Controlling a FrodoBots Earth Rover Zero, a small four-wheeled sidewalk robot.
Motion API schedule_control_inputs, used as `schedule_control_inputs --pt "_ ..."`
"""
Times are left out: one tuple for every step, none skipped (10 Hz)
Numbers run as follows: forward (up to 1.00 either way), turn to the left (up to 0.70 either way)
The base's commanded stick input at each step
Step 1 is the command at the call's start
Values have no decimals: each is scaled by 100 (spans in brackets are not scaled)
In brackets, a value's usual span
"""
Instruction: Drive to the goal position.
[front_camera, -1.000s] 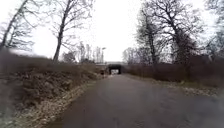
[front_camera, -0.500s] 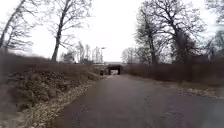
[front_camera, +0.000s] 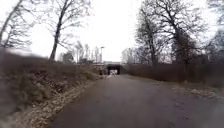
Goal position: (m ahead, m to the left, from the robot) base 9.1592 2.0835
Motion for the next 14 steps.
schedule_control_inputs --pt "70 0" --pt "70 0" --pt "70 0" --pt "70 0" --pt "70 0" --pt "70 0" --pt "70 0" --pt "70 0" --pt "70 0" --pt "70 0" --pt "70 0" --pt "70 0" --pt "70 0" --pt "70 0"
